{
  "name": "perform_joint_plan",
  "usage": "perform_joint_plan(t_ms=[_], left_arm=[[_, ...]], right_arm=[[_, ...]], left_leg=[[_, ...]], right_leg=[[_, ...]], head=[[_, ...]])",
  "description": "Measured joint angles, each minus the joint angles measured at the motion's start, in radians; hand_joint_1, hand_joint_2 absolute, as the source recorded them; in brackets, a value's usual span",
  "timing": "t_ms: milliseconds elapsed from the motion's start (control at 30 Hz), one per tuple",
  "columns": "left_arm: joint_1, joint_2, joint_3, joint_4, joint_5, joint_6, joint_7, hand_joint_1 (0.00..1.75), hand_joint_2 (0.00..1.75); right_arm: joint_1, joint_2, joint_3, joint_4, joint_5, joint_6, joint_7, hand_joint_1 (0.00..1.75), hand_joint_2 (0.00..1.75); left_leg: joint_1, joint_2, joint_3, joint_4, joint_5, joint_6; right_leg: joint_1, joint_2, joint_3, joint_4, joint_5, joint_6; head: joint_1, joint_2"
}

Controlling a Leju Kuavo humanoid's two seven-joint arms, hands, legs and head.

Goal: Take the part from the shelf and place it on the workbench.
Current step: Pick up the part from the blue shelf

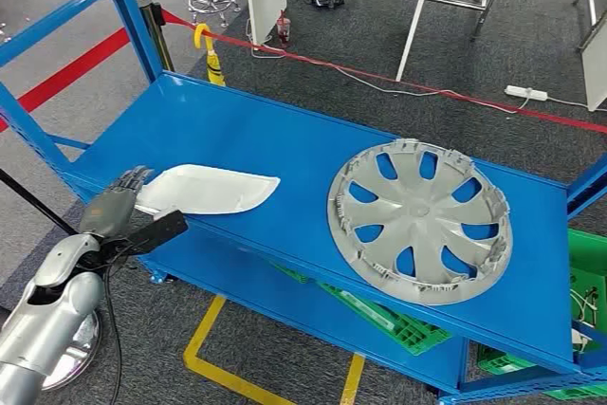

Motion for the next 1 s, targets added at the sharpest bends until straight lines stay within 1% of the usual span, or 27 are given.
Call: perform_joint_plan(t_ms=[33, 67, 133, 167, 200, 233, 267, 300, 333, 400, 433, 500, 567, 600, 733, 833, 900, 1000], left_arm=[[0.006, 0.000, 0.003, -0.002, -0.001, 0.000, 0.017, 1.75, 1.75], [0.014, 0.001, 0.006, -0.006, -0.001, 0.000, 0.033, 1.75, 1.75], [0.040, 0.006, 0.016, -0.024, 0.001, -0.003, 0.081, 1.75, 1.75], [0.053, 0.010, 0.019, -0.036, 0.003, -0.007, 0.094, 1.74, 1.75], [0.064, 0.012, 0.022, -0.048, 0.003, -0.013, 0.101, 1.71, 1.75], [0.073, 0.016, 0.026, -0.060, 0.002, -0.020, 0.105, 1.67, 1.75], [0.080, 0.018, 0.030, -0.072, 0.000, -0.028, 0.108, 1.60, 1.75], [0.085, 0.021, 0.035, -0.081, -0.002, -0.032, 0.109, 1.48, 1.75], [0.088, 0.024, 0.039, -0.088, -0.005, -0.035, 0.108, 1.40, 1.75], [0.092, 0.030, 0.046, -0.096, -0.008, -0.036, 0.107, 1.28, 1.75], [0.093, 0.032, 0.049, -0.100, -0.010, -0.036, 0.106, 1.28, 1.75], [0.097, 0.036, 0.055, -0.105, -0.014, -0.036, 0.106, 1.18, 1.75], [0.100, 0.040, 0.058, -0.110, -0.015, -0.036, 0.106, 1.12, 1.75], [0.102, 0.042, 0.059, -0.112, -0.016, -0.036, 0.106, 1.17, 1.75], [0.106, 0.047, 0.063, -0.118, -0.018, -0.034, 0.106, 1.53, 1.75], [0.108, 0.050, 0.066, -0.122, -0.022, -0.031, 0.106, 1.69, 1.75], [0.108, 0.050, 0.069, -0.125, -0.023, -0.030, 0.106, 1.75, 1.75], [0.109, 0.051, 0.072, -0.129, -0.024, -0.028, 0.106, 1.75, 1.75]], right_arm=[[-0.002, 0.020, 0.008, -0.015, 0.004, -0.011, 0.000, 0.00, 0.00], [-0.003, 0.059, 0.022, -0.030, -0.002, -0.037, 0.000, 0.00, 0.00], [-0.008, 0.191, 0.081, -0.084, -0.034, -0.137, 0.000, 0.00, 0.00], [-0.009, 0.277, 0.118, -0.105, -0.063, -0.190, 0.001, 0.00, 0.00], [-0.010, 0.343, 0.153, -0.130, -0.091, -0.229, 0.002, 0.00, 0.00], [-0.009, 0.420, 0.188, -0.154, -0.121, -0.249, 0.004, 0.00, 0.00], [-0.006, 0.483, 0.223, -0.187, -0.155, -0.254, 0.005, 0.00, 0.00], [0.001, 0.530, 0.257, -0.225, -0.194, -0.247, 0.006, 0.00, 0.00], [0.010, 0.577, 0.292, -0.259, -0.235, -0.226, 0.006, 0.00, 0.00], [0.032, 0.625, 0.353, -0.327, -0.299, -0.192, 0.006, 0.00, 0.00], [0.042, 0.640, 0.380, -0.358, -0.320, -0.183, 0.006, 0.00, 0.00], [0.060, 0.666, 0.424, -0.408, -0.343, -0.175, 0.006, 0.00, 0.00], [0.071, 0.685, 0.458, -0.444, -0.359, -0.173, 0.010, 0.00, 0.00], [0.076, 0.688, 0.472, -0.459, -0.366, -0.175, 0.013, 0.00, 0.00], [0.089, 0.698, 0.514, -0.490, -0.388, -0.182, 0.020, 0.00, 0.00], [0.094, 0.697, 0.538, -0.498, -0.404, -0.186, 0.025, 0.00, 0.00], [0.097, 0.697, 0.552, -0.502, -0.417, -0.190, 0.026, 0.00, 0.00], [0.102, 0.696, 0.571, -0.505, -0.431, -0.196, 0.026, 0.00, 0.00]], left_leg=[[0.002, 0.000, 0.000, 0.000, 0.000, -0.001], [0.004, 0.001, 0.001, 0.000, -0.001, -0.002], [0.012, 0.003, 0.002, 0.000, -0.001, -0.006], [0.014, 0.004, 0.002, -0.001, -0.001, -0.008], [0.015, 0.004, 0.003, -0.001, -0.001, -0.010], [0.014, 0.003, 0.003, -0.003, 0.001, -0.013], [0.012, 0.002, 0.004, -0.004, 0.002, -0.015], [0.012, 0.001, 0.004, -0.006, 0.003, -0.017], [0.011, 0.000, 0.005, -0.007, 0.004, -0.018], [0.011, -0.001, 0.006, -0.009, 0.004, -0.019], [0.010, -0.001, 0.007, -0.009, 0.004, -0.020], [0.011, 0.000, 0.007, -0.010, 0.004, -0.020], [0.012, 0.002, 0.007, -0.010, 0.004, -0.020], [0.011, 0.002, 0.007, -0.010, 0.004, -0.020], [0.011, 0.002, 0.007, -0.010, 0.004, -0.020], [0.011, 0.002, 0.007, -0.010, 0.004, -0.020], [0.011, 0.002, 0.007, -0.010, 0.004, -0.020], [0.011, 0.002, 0.007, -0.010, 0.004, -0.020]], right_leg=[[0.001, 0.001, 0.000, 0.000, 0.000, -0.001], [0.004, 0.002, 0.001, -0.001, 0.000, -0.003], [0.012, 0.004, 0.001, -0.003, 0.002, -0.008], [0.015, 0.004, 0.001, -0.004, 0.002, -0.010], [0.015, 0.004, 0.000, -0.004, 0.002, -0.011], [0.016, 0.004, -0.001, -0.003, 0.001, -0.013], [0.014, 0.002, -0.001, -0.001, 0.000, -0.015], [0.013, 0.002, -0.002, 0.000, -0.001, -0.016], [0.012, 0.001, -0.002, 0.002, -0.001, -0.017], [0.012, 0.000, -0.001, 0.002, -0.002, -0.019], [0.011, 0.001, -0.001, 0.002, -0.002, -0.020], [0.012, 0.001, -0.001, 0.002, -0.001, -0.021], [0.013, 0.002, -0.001, 0.001, -0.001, -0.022], [0.012, 0.002, -0.002, 0.001, 0.000, -0.022], [0.012, 0.002, -0.001, 0.001, -0.001, -0.022], [0.012, 0.002, -0.002, 0.001, -0.001, -0.022], [0.012, 0.002, -0.002, 0.001, -0.001, -0.022], [0.012, 0.002, -0.002, 0.001, -0.001, -0.022]], head=[[0.000, 0.000], [0.001, 0.000], [0.006, 0.000], [0.009, 0.000], [0.010, 0.000], [0.012, 0.000], [0.011, 0.000], [0.012, 0.000], [0.016, 0.000], [0.019, 0.000], [0.019, 0.000], [0.022, 0.000], [0.024, 0.000], [0.023, 0.000], [0.021, 0.000], [0.020, 0.000], [0.020, 0.000], [0.020, 0.000]])
